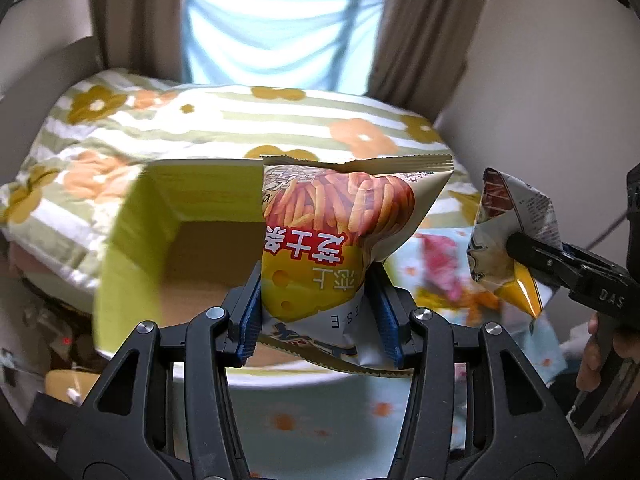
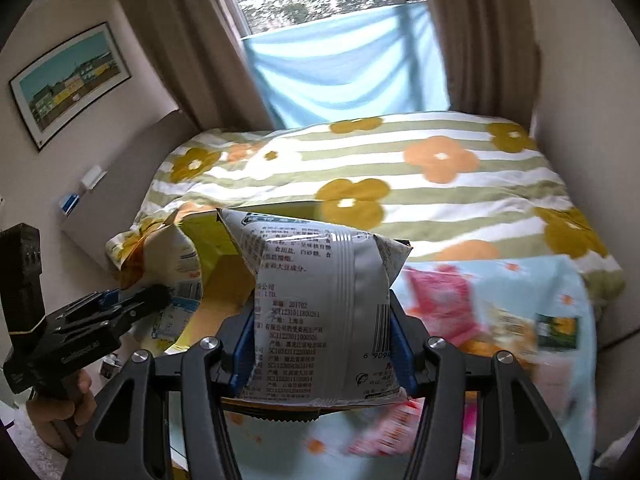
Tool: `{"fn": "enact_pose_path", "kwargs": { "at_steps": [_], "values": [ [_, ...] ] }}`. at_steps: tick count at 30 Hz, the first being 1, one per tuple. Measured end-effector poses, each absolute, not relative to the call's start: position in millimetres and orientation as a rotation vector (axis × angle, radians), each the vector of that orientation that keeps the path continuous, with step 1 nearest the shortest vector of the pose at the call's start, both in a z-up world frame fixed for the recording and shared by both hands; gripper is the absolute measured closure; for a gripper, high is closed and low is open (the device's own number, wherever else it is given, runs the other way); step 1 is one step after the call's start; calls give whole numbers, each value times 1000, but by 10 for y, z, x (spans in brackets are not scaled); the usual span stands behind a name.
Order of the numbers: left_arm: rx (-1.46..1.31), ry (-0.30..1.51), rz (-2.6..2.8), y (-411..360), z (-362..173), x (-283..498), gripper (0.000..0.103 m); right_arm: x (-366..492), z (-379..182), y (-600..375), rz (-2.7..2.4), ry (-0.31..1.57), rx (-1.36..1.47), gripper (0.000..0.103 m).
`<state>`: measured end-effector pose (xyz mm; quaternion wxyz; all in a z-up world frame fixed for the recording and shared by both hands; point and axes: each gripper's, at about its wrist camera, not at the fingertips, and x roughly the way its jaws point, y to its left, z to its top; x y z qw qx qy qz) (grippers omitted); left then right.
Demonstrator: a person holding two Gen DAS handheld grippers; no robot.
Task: Organize snacks
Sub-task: 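Carry both bags over the box and release them inside with both tools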
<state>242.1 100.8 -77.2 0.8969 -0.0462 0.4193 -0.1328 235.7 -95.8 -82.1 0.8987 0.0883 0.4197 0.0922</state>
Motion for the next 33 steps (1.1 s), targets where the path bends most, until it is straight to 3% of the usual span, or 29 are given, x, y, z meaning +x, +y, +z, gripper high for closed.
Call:
{"fn": "enact_pose_path", "kwargs": {
  "at_steps": [6,16,17,18,20,29,33],
  "values": [
    [-1,939,-218,1603,-1058,2732,58,2705,-1076,-289,197,924,179,51],
    [114,1086,-226,1686,-1693,3074,57,2975,-1434,124,136,1016,109,51],
    [115,1095,-228,1681,-1722,3099,49,2974,-1451,139,135,1019,106,51],
    [117,1101,-227,1682,-1744,3123,29,2989,-1471,147,129,1024,99,51],
    [116,1094,-220,1691,-1746,3136,0,3017,-1503,170,117,1031,86,51],
    [67,1081,-170,1918,-1642,2988,0,3067,-1670,235,107,1077,68,51],
    [58,1058,-143,1981,-1565,2942,0,3066,-1678,294,117,1055,40,45]
  ]
}}
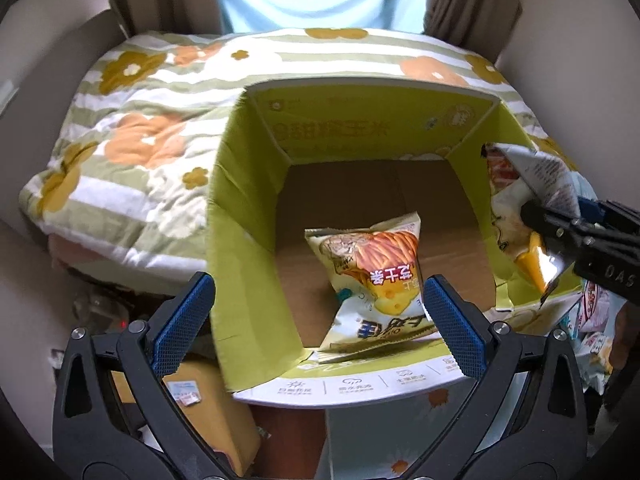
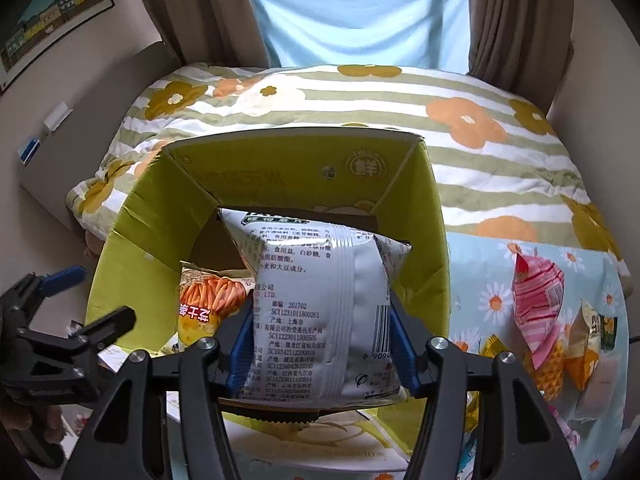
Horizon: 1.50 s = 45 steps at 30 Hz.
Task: Organize snacks
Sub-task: 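Carry both bags over the box and release them inside with both tools, then grasp the Oishi shrimp flakes bag with the left tool while the right grasps the pink-and-white bag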
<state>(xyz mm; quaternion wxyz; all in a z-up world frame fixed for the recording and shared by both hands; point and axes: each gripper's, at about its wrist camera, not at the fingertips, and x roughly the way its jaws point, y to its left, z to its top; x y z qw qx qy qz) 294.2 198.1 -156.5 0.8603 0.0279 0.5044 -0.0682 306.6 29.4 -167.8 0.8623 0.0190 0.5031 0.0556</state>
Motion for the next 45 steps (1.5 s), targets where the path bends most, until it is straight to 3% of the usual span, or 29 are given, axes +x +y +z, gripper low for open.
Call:
{"fn": "enact_pose_path", "kwargs": {
  "at_steps": [2,3,4,5,6,27,45],
  "values": [
    [61,1043,-140,1989,-1516,2918,0,3083,-1714,317,129,1067,38,40],
    [65,1037,-135,1992,-1494,2908,0,3091,-1746,323,135,1077,47,30],
    [66,1032,-133,1992,-1476,2893,0,3090,-1767,320,139,1077,63,11],
    [66,1030,-134,1992,-1464,2877,0,3081,-1780,313,142,1067,85,2],
    [65,1031,-135,1991,-1453,2863,0,3063,-1788,301,149,1052,107,0],
    [24,954,-201,1928,-1155,2405,0,2494,-1269,220,76,931,83,0],
    [45,968,-471,710,-1158,2013,0,1684,-975,-1007,-137,926,181,0]
  ]
}}
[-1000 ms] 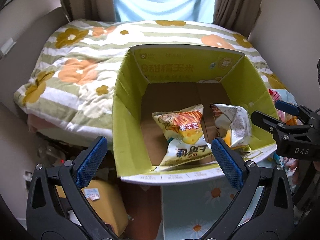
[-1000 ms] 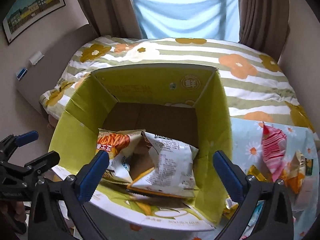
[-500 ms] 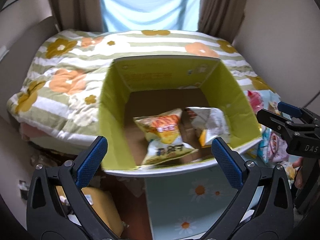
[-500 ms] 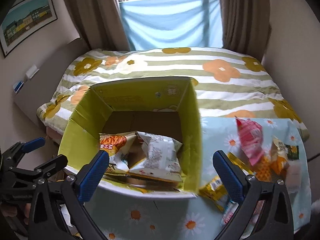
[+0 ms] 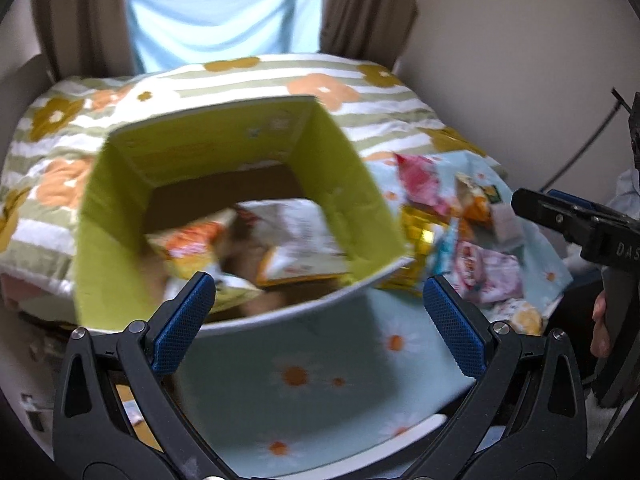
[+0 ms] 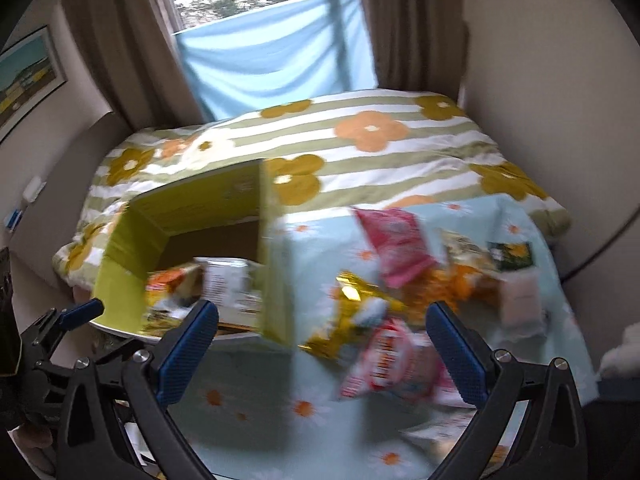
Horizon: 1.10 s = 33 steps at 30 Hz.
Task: Organize snacks
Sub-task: 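Grasp the Oishi shrimp flakes bag with the left tool while the right grasps the pink-and-white bag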
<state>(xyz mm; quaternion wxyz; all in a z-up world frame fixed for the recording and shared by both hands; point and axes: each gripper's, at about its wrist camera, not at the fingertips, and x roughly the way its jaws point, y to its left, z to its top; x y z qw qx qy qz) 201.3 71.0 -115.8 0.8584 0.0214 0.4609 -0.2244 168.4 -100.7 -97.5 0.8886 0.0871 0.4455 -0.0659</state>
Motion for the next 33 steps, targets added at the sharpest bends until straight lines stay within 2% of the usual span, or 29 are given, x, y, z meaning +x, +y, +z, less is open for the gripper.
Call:
{"fn": "enact_pose_path", "kwargs": {
  "at_steps": [8,13,21,33],
  "values": [
    [-17,1047,-465,-76,-1383,1763,0,1337,-1142,-1810,-157,998,126,0],
    [12,1060,-409,-618,-1484,1609,0,1172,-1393,-2291,-94,1053,152,0],
    [-20,1096,-294,-1075,-1747,1547,0,1073,-1930,-2831,35,1172,179,0],
    [230,1134,-282,-1722,-2203,1718,0,1167,-2489,-2923,164,1259,228,0]
  ]
}}
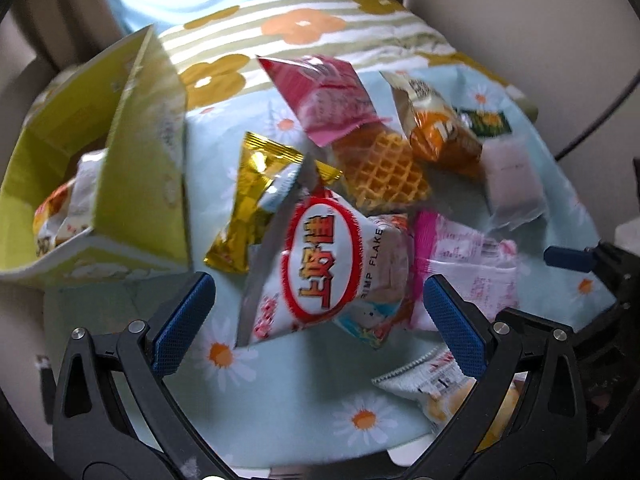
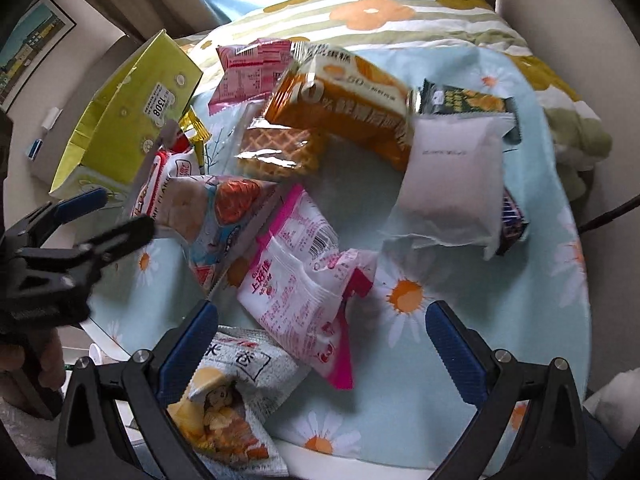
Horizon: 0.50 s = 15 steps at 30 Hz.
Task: Organize snacks
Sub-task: 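Grasp the Oishi shrimp flakes bag with the left tool while the right grasps the pink-and-white bag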
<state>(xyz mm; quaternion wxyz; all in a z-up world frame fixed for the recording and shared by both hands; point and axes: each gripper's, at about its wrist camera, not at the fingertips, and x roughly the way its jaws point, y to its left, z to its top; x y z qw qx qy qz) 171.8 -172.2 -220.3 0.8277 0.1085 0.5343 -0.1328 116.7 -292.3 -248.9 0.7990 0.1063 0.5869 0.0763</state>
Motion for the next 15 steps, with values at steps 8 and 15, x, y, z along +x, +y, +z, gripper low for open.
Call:
{"fn": "enact_pose_path", "kwargs": {
  "at_steps": [8,15],
  "values": [
    [336,1176,-288,-1927,-2572,1870,0,1249,-2701,-2874,157,1288,223,0],
    [365,1182,-303,-1981,-2675,1943,3,1311,-2741,-2792,157,1289,181,0]
  ]
}}
